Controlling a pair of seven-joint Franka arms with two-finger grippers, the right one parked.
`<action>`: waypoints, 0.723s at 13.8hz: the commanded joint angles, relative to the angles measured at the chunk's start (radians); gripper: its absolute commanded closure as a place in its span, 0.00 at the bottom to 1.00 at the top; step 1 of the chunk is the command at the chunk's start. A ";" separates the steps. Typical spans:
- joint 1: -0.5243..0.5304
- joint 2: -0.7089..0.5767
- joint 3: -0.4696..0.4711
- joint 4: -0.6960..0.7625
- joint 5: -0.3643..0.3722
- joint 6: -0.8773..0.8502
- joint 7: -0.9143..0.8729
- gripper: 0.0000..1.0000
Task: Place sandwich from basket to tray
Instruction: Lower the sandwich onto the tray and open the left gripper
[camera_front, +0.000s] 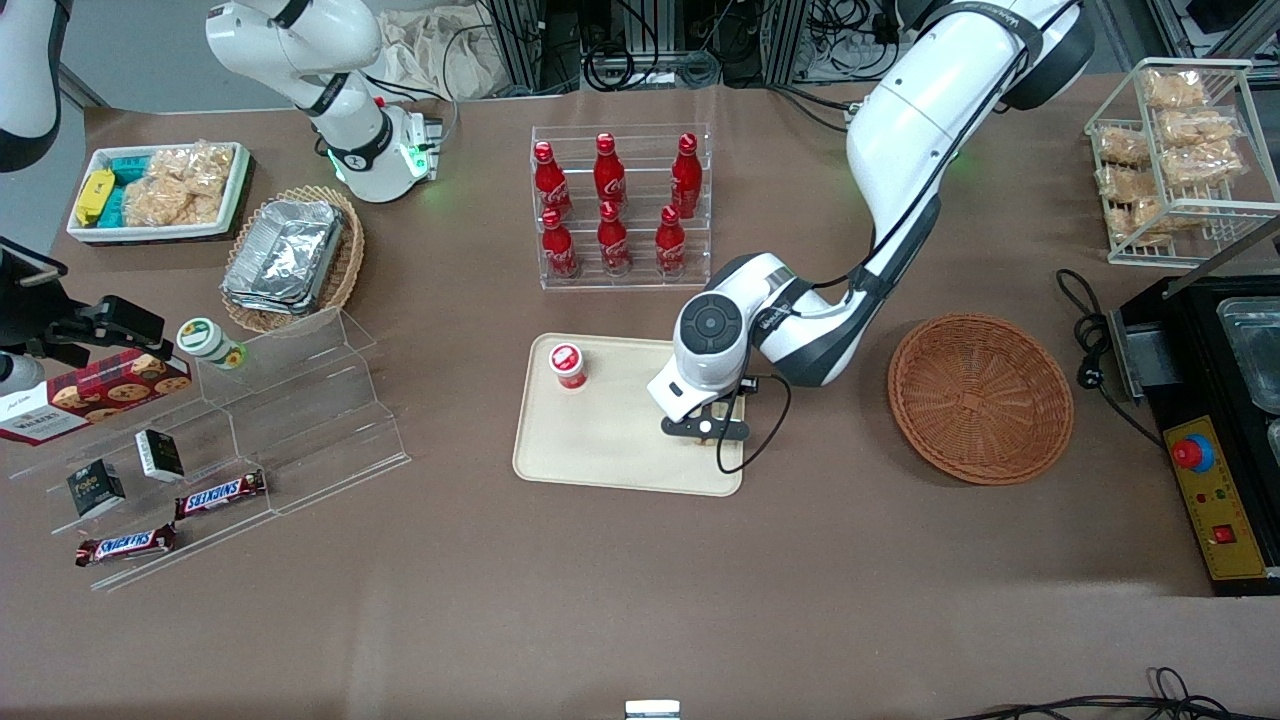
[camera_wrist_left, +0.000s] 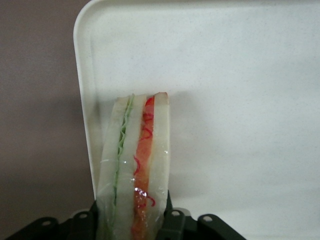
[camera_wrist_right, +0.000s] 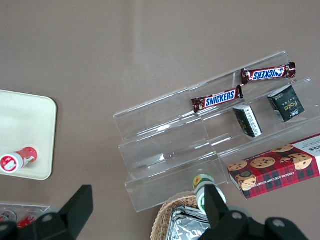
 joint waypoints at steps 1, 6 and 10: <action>-0.017 0.019 0.009 0.038 0.019 -0.009 -0.050 0.00; 0.000 -0.157 0.024 0.041 -0.012 -0.017 -0.316 0.00; 0.000 -0.331 0.167 0.032 -0.128 -0.080 -0.352 0.00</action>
